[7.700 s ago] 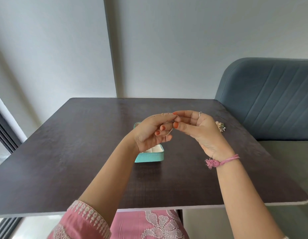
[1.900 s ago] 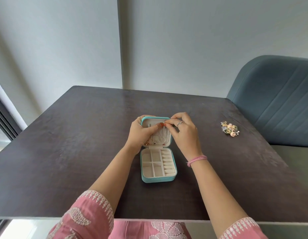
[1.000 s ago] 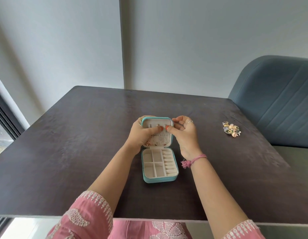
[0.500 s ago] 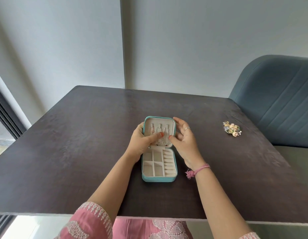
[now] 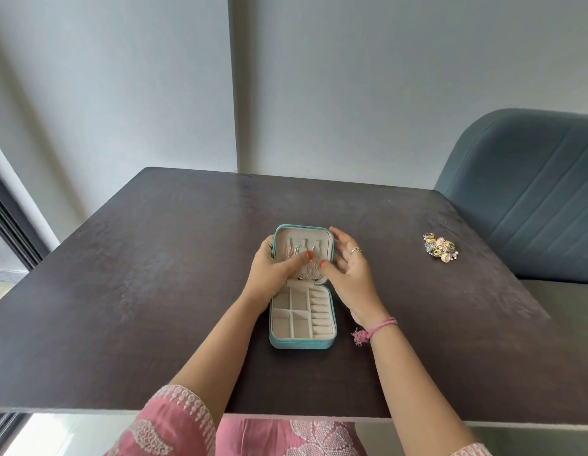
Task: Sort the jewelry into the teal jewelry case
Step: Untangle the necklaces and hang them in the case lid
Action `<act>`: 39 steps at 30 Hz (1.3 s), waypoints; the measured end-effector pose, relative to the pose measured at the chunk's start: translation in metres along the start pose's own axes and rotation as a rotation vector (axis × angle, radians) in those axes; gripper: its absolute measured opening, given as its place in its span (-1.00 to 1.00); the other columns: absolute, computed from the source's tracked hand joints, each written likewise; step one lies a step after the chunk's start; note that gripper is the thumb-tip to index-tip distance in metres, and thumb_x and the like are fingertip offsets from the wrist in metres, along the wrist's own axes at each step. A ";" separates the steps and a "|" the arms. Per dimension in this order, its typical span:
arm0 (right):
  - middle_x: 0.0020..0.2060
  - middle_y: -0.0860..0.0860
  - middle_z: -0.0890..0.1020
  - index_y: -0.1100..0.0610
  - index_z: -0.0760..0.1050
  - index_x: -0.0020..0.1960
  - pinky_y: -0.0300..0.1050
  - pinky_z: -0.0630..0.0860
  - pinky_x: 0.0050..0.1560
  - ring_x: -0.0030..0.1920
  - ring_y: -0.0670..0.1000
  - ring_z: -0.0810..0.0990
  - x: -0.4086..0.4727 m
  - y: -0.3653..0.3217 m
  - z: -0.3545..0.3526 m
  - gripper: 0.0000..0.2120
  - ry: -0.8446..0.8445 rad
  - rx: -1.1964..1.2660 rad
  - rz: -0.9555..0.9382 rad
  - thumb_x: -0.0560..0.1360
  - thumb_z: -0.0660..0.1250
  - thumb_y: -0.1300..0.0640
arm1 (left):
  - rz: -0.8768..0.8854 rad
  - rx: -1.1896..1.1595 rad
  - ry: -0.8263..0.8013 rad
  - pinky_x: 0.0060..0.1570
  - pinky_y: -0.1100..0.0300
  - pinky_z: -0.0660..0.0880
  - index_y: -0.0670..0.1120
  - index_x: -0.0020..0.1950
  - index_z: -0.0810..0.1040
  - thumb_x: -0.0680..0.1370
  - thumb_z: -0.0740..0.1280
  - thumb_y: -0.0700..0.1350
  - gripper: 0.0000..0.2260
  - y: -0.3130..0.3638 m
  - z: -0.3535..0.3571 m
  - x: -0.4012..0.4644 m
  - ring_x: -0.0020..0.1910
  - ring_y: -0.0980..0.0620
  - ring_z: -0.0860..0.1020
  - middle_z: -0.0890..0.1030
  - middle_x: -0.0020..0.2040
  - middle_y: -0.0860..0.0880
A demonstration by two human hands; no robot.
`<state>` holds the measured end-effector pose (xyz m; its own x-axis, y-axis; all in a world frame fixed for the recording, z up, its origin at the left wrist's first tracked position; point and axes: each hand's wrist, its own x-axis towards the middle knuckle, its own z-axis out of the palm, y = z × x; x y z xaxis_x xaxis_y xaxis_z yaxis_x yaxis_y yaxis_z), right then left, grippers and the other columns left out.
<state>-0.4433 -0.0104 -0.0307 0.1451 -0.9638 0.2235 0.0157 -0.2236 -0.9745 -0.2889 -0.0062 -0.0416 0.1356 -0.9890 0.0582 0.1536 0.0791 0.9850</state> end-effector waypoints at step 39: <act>0.45 0.01 0.38 0.01 0.26 0.49 0.14 0.23 0.47 0.45 -0.01 0.32 -0.001 0.024 0.035 -0.33 0.101 0.175 0.165 0.44 0.13 -0.22 | -0.053 -0.359 0.101 -0.19 0.34 0.56 -0.04 -0.01 0.54 0.65 0.04 -0.07 -0.72 0.017 0.001 -0.032 -0.15 0.18 0.61 0.66 -0.14 0.09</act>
<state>-0.4087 -0.0100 -0.0546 0.0603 -0.9968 0.0532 0.1719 -0.0422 -0.9842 -0.2912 0.0266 -0.0263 0.2112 -0.9771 -0.0251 0.4939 0.0845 0.8654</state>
